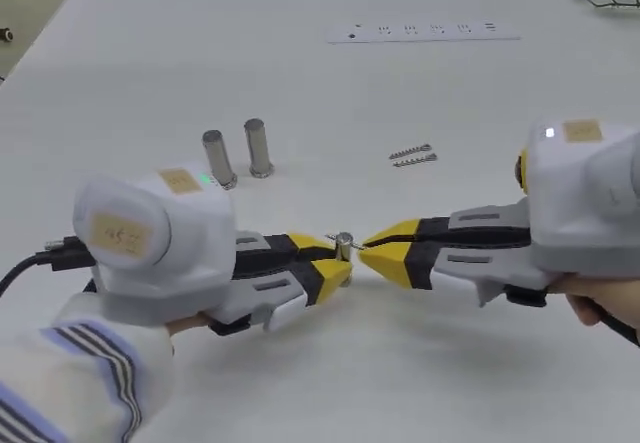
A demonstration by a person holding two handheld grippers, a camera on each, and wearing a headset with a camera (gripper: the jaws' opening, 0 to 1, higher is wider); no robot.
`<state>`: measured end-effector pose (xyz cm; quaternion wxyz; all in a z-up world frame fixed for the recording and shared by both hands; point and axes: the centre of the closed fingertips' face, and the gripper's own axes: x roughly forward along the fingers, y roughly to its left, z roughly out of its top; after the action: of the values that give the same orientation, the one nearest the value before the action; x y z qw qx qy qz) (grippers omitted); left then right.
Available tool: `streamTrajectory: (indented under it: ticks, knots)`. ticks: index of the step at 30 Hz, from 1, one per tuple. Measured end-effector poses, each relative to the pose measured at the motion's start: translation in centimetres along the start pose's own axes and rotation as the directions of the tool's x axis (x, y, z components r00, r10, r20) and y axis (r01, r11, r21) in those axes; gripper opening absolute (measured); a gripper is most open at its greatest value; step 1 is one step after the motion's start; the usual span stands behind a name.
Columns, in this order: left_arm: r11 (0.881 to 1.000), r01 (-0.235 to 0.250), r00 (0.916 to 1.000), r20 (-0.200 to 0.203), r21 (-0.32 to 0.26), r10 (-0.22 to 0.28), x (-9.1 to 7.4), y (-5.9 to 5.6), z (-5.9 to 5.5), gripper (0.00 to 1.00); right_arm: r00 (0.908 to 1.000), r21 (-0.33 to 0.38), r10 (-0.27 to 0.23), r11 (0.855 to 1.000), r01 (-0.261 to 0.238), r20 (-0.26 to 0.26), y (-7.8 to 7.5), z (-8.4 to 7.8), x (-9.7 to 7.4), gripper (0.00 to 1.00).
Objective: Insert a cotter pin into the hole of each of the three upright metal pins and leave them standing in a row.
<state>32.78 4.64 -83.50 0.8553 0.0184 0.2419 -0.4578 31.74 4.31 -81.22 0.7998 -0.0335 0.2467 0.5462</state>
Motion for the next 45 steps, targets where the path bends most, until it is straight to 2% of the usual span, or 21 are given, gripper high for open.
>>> streamTrajectory:
  ticks: [5, 11, 17, 26, 32, 34, 38, 40, 44, 45]
  knots:
    - [1.000, -0.006, 1.0000, -0.004, 0.020, 0.006, 0.0, -0.1, -0.1, 0.08, 0.9998, -0.007, -0.018, 1.000, 0.018, 0.001, -0.1, 0.1, 0.4, 0.04]
    - [1.000, -0.012, 0.9999, -0.010, 0.017, 0.012, 0.0, -0.1, -0.3, 0.08, 0.9995, 0.003, -0.032, 0.999, 0.032, 0.001, 0.1, 0.0, 0.3, 0.04]
    - [0.999, -0.025, 0.9996, -0.010, 0.026, 0.025, 0.0, -0.1, -0.4, 0.08, 0.9990, -0.034, -0.045, 0.998, 0.045, -0.003, 0.3, 0.0, 0.2, 0.05]
    - [0.999, -0.012, 0.9996, -0.026, 0.041, 0.013, -0.3, -0.4, -0.7, 0.11, 0.9976, -0.049, -0.070, 0.996, 0.070, -0.001, 0.2, 0.2, -0.2, 0.09]
    - [1.000, 0.016, 0.9993, -0.035, 0.025, -0.015, -1.1, -0.6, -1.2, 0.26, 0.9970, -0.060, -0.076, 0.995, 0.075, -0.013, 0.3, 0.0, 0.0, 0.11]
    - [0.998, -0.006, 0.9990, -0.044, 0.066, 0.009, -1.4, -0.2, -1.4, 0.34, 0.9969, -0.064, -0.077, 0.995, 0.076, -0.016, 0.2, -0.1, 0.1, 0.12]
    - [0.998, -0.018, 0.9980, -0.058, 0.067, 0.022, -2.3, 0.3, -2.0, 0.44, 0.9969, -0.074, -0.076, 0.994, 0.074, -0.021, 0.0, -0.2, 0.6, 0.13]
    - [0.999, -0.037, 0.9983, -0.044, 0.034, 0.038, -2.6, 0.7, -2.0, 0.50, 0.9970, -0.080, -0.073, 0.994, 0.070, -0.028, -0.1, -0.3, 0.9, 0.13]
    - [0.999, -0.047, 0.9987, -0.020, 0.008, 0.047, -3.6, 1.0, -1.8, 0.60, 0.9972, -0.084, -0.064, 0.995, 0.061, -0.037, -0.3, -0.4, 1.3, 0.13]
    - [0.998, -0.058, 0.9983, -0.006, -0.016, 0.058, -3.8, 1.2, -1.7, 0.63, 0.9972, -0.087, -0.062, 0.995, 0.058, -0.041, -0.3, -0.5, 1.4, 0.13]
